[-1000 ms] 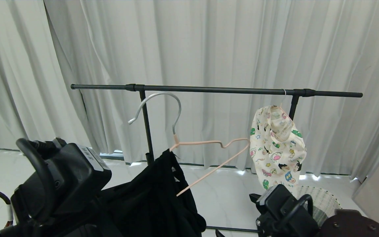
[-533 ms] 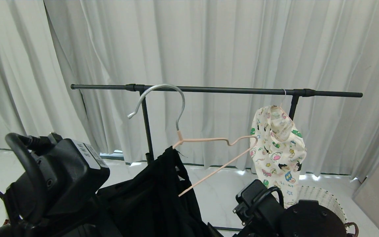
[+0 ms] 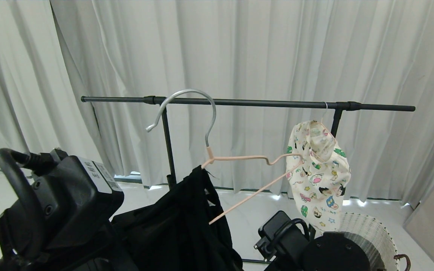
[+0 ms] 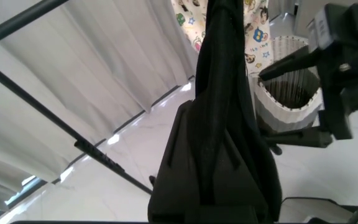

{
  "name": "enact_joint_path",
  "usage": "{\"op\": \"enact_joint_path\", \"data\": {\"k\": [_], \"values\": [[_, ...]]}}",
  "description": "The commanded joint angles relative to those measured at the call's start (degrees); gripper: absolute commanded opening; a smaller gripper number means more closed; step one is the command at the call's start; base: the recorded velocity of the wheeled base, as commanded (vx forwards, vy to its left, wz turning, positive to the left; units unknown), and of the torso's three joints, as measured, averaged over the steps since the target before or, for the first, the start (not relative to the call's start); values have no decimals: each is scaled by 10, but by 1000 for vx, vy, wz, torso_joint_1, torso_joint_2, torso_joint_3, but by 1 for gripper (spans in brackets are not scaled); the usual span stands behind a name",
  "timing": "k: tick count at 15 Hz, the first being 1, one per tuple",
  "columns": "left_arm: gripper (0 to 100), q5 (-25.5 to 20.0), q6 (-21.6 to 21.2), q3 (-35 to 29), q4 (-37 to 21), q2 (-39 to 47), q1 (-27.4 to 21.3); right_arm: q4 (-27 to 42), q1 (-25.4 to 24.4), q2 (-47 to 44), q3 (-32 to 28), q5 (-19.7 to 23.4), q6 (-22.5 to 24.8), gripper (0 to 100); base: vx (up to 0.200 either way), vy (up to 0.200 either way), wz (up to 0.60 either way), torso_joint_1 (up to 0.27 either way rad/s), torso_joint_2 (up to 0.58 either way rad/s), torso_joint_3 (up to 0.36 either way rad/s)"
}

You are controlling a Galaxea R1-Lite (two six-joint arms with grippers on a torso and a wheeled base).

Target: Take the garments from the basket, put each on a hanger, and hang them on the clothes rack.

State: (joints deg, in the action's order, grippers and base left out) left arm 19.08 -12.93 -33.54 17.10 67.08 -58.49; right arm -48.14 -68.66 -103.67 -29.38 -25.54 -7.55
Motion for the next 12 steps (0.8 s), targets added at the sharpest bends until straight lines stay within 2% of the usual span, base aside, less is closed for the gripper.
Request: {"op": "enact_joint_path", "data": {"k": [1, 4, 6, 9, 12], "values": [[0, 0, 0, 0, 0, 0, -8, 0, 1, -14, 3, -2, 7, 100, 0, 0, 0, 0, 0, 0], [0, 2, 0, 8, 0, -2, -6, 0, 41, -10, 54, -6, 32, 100, 0, 0, 0, 0, 0, 0], [0, 15, 0, 23, 0, -4, -3, 0, 104, 24, 102, -17, 69, 100, 0, 0, 0, 0, 0, 0], [0, 19, 1, 53, 0, -12, -3, 1, 183, 72, 132, -31, 78, 100, 0, 0, 0, 0, 0, 0], [0, 19, 0, 96, 0, -28, -6, 0, 255, 106, 136, -32, 95, 100, 0, 0, 0, 0, 0, 0]]}}
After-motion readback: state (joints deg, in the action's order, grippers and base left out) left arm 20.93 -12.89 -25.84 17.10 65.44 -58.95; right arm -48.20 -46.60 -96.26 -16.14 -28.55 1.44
